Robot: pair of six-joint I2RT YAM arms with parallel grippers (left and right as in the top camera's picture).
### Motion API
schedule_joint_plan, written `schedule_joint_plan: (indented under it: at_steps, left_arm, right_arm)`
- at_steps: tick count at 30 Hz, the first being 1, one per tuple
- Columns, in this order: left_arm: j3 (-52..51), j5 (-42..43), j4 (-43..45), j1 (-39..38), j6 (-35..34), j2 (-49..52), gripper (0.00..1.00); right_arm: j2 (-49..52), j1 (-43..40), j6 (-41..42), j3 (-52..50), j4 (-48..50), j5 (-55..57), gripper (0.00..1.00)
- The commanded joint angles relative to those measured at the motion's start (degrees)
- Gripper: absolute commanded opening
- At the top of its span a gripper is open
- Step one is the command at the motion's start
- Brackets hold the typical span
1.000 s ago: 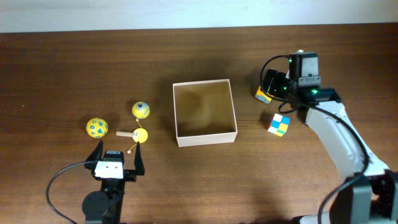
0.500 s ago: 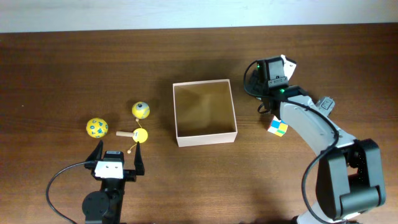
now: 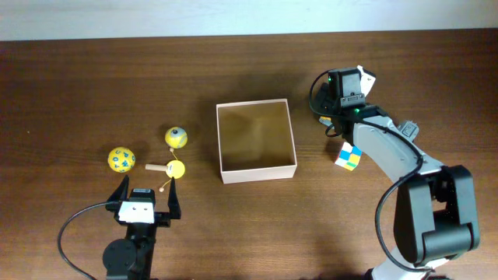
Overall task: Pack container
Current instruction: 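Move the right gripper over the rear yellow-grey toy truck, then lower the right gripper and grasp the rear toy truck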
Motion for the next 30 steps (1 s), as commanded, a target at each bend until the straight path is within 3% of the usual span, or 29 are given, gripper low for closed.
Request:
schedule_joint_plan:
  at_steps: [1, 14, 22, 30]
  left_arm:
    - [-0.33, -0.2, -0.11, -0.22, 0.26, -0.55, 0.99]
    - [-0.33, -0.2, -0.11, -0.22, 0.28, -0.55, 0.99]
    - [-0.33, -0.2, -0.11, -0.22, 0.26, -0.55, 0.99]
    - [-0.33, -0.2, -0.11, -0.22, 0.28, -0.55, 0.99]
  right_arm:
    - [1.33, -0.31, -1.79, 1.14, 0.44, -0.76, 0.95]
    - [5.4, -0.31, -2.05, 1.14, 2.56, -0.55, 0.89]
    - [5.49, -0.37, -3.39, 1.14, 3.41, -0.5, 0.73]
    - [5.51, -0.39, -3.56, 1.14, 3.72, 1.09, 0.74]
